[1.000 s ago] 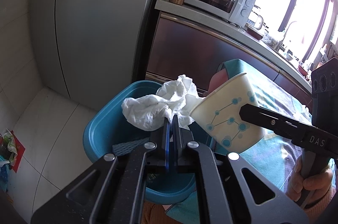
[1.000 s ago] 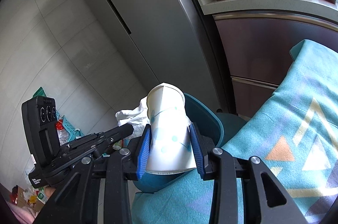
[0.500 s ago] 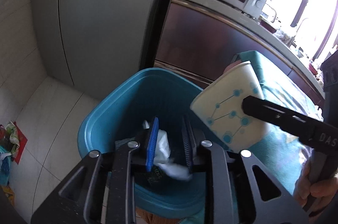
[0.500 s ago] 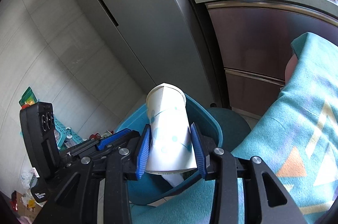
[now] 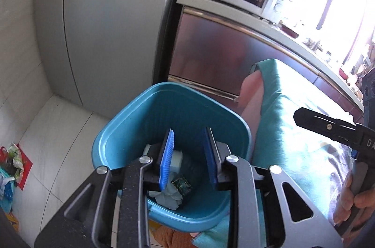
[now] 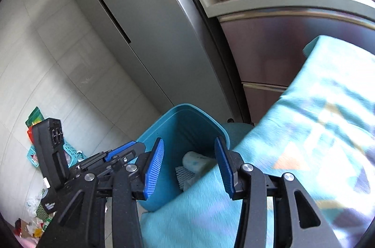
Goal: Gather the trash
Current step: 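Open both tools to drop the tissue and cup into the bin, then move both open tools back over the remaining trash on the table, then grasp the clear barcode packet with the left tool while the right tool grasps another white foam net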
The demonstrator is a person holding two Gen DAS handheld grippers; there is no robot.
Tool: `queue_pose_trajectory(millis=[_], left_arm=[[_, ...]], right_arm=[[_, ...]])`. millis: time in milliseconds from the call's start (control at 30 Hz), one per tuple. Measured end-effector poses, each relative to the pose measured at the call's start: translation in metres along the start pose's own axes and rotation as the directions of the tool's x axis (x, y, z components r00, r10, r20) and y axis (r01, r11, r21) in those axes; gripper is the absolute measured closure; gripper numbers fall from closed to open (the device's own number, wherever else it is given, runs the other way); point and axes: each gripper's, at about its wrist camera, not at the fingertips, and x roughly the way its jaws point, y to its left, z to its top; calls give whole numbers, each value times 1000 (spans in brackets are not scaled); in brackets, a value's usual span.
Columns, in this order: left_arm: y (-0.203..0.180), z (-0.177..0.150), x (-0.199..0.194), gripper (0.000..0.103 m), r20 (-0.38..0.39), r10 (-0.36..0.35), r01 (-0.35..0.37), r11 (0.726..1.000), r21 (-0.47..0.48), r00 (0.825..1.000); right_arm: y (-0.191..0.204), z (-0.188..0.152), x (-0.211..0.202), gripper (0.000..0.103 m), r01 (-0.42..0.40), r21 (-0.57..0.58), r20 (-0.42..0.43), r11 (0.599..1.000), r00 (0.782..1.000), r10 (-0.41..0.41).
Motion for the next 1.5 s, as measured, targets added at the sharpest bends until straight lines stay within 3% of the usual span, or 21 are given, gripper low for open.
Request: queue_pose_trajectory(millis=[233,467,633,800,1000,1100,1300,1433,1500], left_arm=[[-32,0,-27,72,48,-92,88,994,70,995],[-87,-4,-42,68,51,-244,233,959,163,968],[-144,-14,-38,65,-2,-337,326,912,250,942],[-205,-31,-27,63,-86,-413,418,850,321,907],[-272,-53,-6,60,-217,-487,533,763,366,846],[-302,-62,9,56,-276,-501,572,728,379,820],[-338,-72,27,52,-350,-510,617,690,379,786],[-358,-74,36,48,-374,-489,613,678,405,788],[-366,-75,43,40,-398,-472,613,675,410,787]], right_arm=[[-5,-10,-62,52,32,-50,97,998,995,-27],[-31,-34,-118,51,106,-10,176,994,979,-103],[-55,-55,-160,51,177,60,231,982,955,-186],[-86,-76,-205,51,264,153,274,952,915,-297],[-136,-93,-237,51,315,300,275,900,875,-398],[-157,-98,-243,51,299,351,272,887,874,-402],[-186,-94,-233,51,244,410,264,879,891,-370],[-199,-91,-227,51,204,444,263,872,901,-345],[-205,-90,-224,51,175,464,267,868,907,-326]])
